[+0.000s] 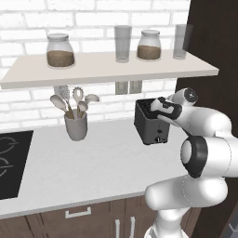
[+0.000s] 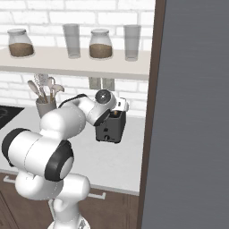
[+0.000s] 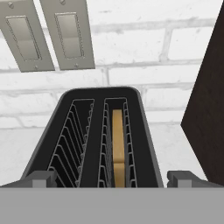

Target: Start the toaster. Once the lever pops up, take the bread to the plate on the dining counter.

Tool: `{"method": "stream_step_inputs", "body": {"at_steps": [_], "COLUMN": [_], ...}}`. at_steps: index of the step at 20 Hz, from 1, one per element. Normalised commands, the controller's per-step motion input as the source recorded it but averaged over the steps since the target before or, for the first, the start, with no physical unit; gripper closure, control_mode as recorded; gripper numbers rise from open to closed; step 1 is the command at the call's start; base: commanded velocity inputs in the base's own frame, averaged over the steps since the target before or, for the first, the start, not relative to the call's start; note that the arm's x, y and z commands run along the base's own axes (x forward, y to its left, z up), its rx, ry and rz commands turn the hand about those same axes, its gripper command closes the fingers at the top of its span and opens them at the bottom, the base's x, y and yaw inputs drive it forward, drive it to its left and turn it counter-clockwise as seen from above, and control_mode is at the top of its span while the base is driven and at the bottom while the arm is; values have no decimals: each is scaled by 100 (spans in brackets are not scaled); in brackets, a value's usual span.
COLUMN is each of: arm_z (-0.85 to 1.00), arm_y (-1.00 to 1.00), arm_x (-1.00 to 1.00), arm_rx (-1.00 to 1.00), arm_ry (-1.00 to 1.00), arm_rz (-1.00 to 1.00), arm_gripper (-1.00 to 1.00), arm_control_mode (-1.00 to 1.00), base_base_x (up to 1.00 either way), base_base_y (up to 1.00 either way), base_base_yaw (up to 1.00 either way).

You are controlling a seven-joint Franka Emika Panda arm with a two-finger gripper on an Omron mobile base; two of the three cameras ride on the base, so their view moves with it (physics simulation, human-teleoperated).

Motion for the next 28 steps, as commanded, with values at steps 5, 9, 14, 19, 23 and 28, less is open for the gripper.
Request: {"method": "stream_step_inputs", "body": {"at_steps": [5, 9, 14, 19, 23, 28], "arm_z": [0, 0, 0, 0, 0, 0], "arm_y": [0, 0, 0, 0, 0, 0], "arm_x": [0, 0, 0, 0, 0, 0], "arm_rx": [0, 0, 0, 0, 0, 0], "arm_ry": [0, 0, 0, 0, 0, 0], "arm_rz": [0, 0, 0, 0, 0, 0], "arm_gripper": [-100, -100, -100, -100, -100, -100], "arm_control_mode": [-100, -100, -100, -100, -100, -100], "base_base_x": [0, 0, 0, 0, 0, 0], "base_base_y": [0, 0, 0, 0, 0, 0], "base_base_yaw": [0, 0, 0, 0, 0, 0]}}
